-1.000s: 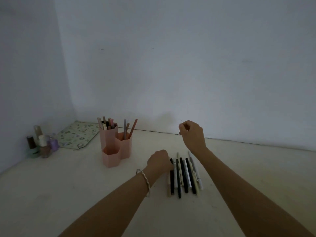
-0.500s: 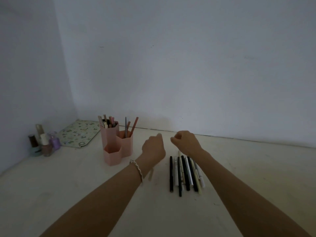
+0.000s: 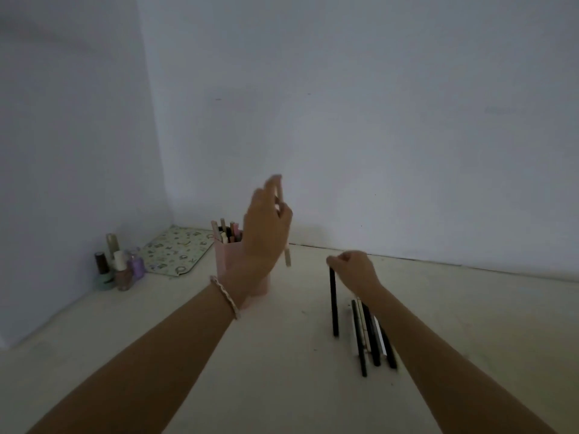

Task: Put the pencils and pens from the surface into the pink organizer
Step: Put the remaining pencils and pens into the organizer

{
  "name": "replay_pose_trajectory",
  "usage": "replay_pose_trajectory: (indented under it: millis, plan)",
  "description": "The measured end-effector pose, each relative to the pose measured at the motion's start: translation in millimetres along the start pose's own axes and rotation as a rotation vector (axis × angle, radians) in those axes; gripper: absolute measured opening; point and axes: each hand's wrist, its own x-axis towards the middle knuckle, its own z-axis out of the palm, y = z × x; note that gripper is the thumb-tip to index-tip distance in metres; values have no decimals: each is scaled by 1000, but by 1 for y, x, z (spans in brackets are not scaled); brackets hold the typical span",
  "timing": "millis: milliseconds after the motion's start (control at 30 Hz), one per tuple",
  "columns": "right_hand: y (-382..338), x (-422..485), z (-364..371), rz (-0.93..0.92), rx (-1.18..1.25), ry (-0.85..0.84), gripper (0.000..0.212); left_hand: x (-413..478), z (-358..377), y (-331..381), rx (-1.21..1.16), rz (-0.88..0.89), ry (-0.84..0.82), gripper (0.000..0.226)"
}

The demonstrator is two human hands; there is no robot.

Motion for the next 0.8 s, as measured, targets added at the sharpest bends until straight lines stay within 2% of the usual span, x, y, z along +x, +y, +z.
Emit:
replay_pose_trajectory:
  millis: [100,200,267,333,400,500,567,733,800]
  plan:
    - [-28,2,-17,-59,300,230,17,21,-21,-16,75,75,118,47]
    - [-47,-4,-22,-204,459,459,11,15,-25,-35,235,136,-40,46]
    - [-56,-8,-18,-250,512,506,9,3,-23,-47,370,180,-144,40]
    - [-63,-10,-13,-266,538,507,9,-7,-21,-57,627,260,-197,29]
    - [-70,-12,-6,-305,566,497,15,-11,-22,-63,835,331,-148,22]
    - [-82,-11,5,-375,602,483,15,-5,-31,-56,788,319,-4,29]
    - [-92,-8,17,-407,580,457,13,2,-38,-47,735,288,31,39]
    - [-96,-4,56,-496,341,303,15,6,-49,-32,618,218,23,43]
    - [-90,-3,69,-537,191,221,9,3,-47,-30,592,233,16,41]
